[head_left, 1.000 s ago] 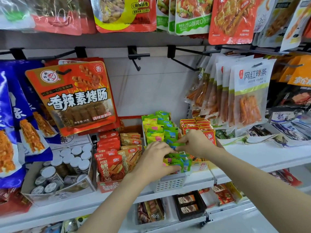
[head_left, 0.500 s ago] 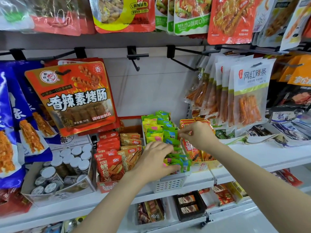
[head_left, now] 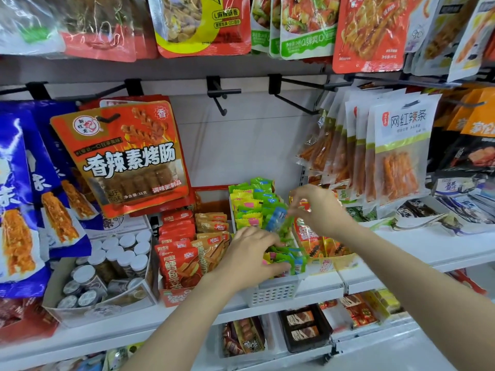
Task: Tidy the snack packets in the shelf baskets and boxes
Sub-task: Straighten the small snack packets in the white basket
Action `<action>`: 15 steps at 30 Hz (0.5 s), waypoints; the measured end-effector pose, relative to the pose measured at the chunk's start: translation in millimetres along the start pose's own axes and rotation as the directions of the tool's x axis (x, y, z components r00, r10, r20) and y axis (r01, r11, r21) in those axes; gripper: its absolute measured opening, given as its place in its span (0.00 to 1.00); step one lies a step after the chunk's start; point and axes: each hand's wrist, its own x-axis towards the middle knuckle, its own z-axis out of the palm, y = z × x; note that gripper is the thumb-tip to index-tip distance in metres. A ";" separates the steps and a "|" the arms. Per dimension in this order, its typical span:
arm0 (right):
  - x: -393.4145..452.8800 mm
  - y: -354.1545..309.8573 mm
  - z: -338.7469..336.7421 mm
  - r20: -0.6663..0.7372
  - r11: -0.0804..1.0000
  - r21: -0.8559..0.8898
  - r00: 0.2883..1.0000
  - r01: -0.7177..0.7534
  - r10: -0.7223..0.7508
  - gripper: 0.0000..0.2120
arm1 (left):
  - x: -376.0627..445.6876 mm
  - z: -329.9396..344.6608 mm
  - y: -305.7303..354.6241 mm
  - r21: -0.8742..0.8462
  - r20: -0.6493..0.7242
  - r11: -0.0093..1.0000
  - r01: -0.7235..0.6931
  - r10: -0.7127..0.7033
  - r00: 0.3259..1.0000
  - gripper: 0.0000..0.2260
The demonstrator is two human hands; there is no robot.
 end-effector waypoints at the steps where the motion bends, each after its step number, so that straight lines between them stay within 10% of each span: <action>1: -3.9 0.5 -18.9 -0.009 0.999 0.041 1.000 0.003 -0.003 0.07 | -0.3 0.6 0.2 -0.001 -0.001 1.000 0.002 -0.002 1.000 0.21; 9: -39.0 15.2 -117.5 -0.201 0.962 0.272 0.976 -0.025 0.082 0.04 | 14.2 -10.8 13.0 0.013 0.159 0.994 0.111 -0.112 0.981 0.36; 15: -47.5 12.7 -126.9 -0.193 0.929 0.367 0.973 -0.050 0.128 0.02 | 13.2 -24.3 47.0 -0.382 0.137 0.894 0.235 -0.196 0.971 0.35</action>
